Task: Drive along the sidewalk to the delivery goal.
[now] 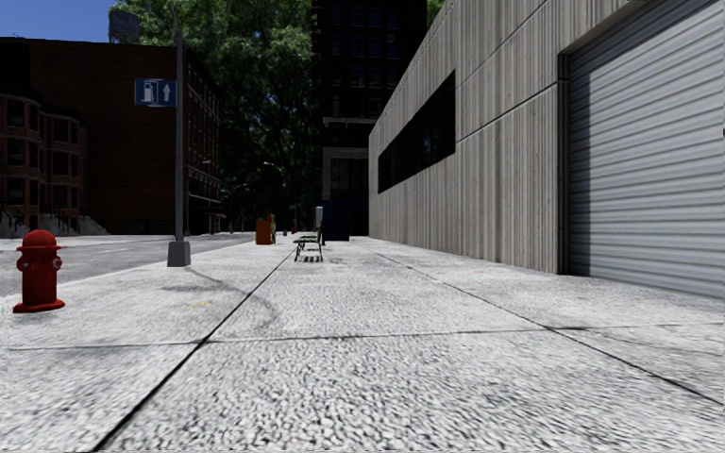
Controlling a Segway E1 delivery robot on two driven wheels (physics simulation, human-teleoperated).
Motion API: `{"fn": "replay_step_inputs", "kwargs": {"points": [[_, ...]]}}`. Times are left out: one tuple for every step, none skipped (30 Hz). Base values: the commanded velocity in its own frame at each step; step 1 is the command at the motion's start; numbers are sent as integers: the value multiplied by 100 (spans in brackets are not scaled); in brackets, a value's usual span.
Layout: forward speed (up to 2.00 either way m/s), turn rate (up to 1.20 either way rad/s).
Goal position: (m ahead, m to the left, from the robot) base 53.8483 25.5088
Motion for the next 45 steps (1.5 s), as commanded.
{"fn": "replay_step_inputs", "kwargs": {"points": [[200, 0], [200, 0], [200, 0], [200, 0], [200, 0], [200, 0], [200, 0], [200, 0], [200, 0], [200, 0], [200, 0], [200, 0], [200, 0], [200, 0], [200, 0], [200, 0], [200, 0], [200, 0], [200, 0], [200, 0], [200, 0], [200, -36], [200, -91], [200, -120], [200, -120], [200, -120], [200, -120], [200, -120], [200, -120], [200, -120], [200, -73], [200, -14], [200, -3], [200, 0], [200, 0], [200, 0], [200, 0], [200, 0], [200, 0], [200, 0], [200, 0], [200, 0], [200, 0], [200, 0], [200, -4]]}}
